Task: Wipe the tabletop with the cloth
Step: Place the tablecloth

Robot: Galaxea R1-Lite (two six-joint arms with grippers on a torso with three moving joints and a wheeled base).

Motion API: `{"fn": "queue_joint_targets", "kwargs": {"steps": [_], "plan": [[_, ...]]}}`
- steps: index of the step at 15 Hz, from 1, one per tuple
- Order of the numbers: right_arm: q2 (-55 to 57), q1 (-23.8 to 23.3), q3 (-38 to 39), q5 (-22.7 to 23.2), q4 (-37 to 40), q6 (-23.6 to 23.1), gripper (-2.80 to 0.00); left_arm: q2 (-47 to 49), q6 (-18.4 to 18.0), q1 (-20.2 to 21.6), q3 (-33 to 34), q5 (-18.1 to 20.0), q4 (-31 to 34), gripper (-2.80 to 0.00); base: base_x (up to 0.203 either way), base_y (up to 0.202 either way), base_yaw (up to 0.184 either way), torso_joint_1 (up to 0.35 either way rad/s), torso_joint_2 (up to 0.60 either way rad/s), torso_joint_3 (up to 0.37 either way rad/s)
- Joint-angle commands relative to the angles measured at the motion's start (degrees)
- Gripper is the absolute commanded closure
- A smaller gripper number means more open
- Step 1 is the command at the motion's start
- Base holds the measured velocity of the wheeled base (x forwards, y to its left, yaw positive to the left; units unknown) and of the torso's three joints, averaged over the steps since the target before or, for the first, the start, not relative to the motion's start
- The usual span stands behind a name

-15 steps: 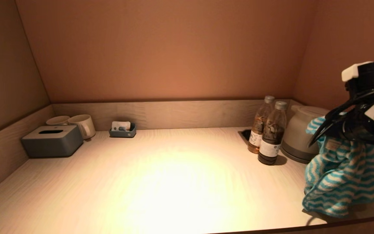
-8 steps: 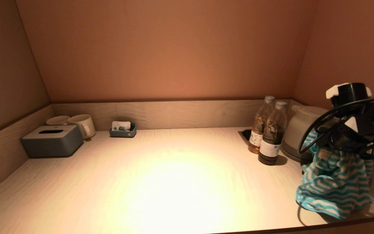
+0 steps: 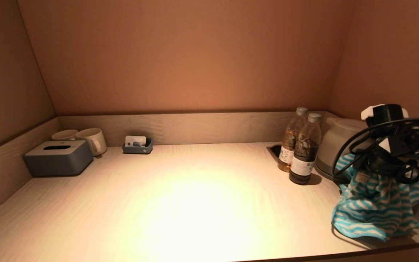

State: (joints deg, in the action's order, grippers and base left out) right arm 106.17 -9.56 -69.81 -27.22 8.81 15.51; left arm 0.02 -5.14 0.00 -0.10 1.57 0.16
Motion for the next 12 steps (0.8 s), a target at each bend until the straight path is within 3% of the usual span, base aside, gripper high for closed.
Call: {"fn": "queue_joint_targets", "kwargs": {"steps": [1, 9, 10, 12], "plan": [[0.7, -0.02, 0.02, 0.77, 0.06, 0.14, 0.0, -0.02, -0.04, 0.0, 0.01, 0.01, 0.02, 0.0, 0.0, 0.0, 0.0, 0.0, 0.0, 0.0], [0.7, 0.07, 0.02, 1.21, 0.06, 0.23, 0.0, -0.02, -0.04, 0.0, 0.01, 0.01, 0.02, 0.0, 0.0, 0.0, 0.0, 0.0, 0.0, 0.0], [0.7, 0.07, 0.02, 1.21, 0.06, 0.23, -2.8, -0.02, -0.04, 0.0, 0.01, 0.01, 0.02, 0.0, 0.0, 0.0, 0.0, 0.0, 0.0, 0.0], [0.61, 0.07, 0.03, 1.22, 0.06, 0.23, -2.8, -0.02, -0.04, 0.0, 0.01, 0.01, 0.02, 0.0, 0.0, 0.0, 0.0, 0.0, 0.0, 0.0]]}}
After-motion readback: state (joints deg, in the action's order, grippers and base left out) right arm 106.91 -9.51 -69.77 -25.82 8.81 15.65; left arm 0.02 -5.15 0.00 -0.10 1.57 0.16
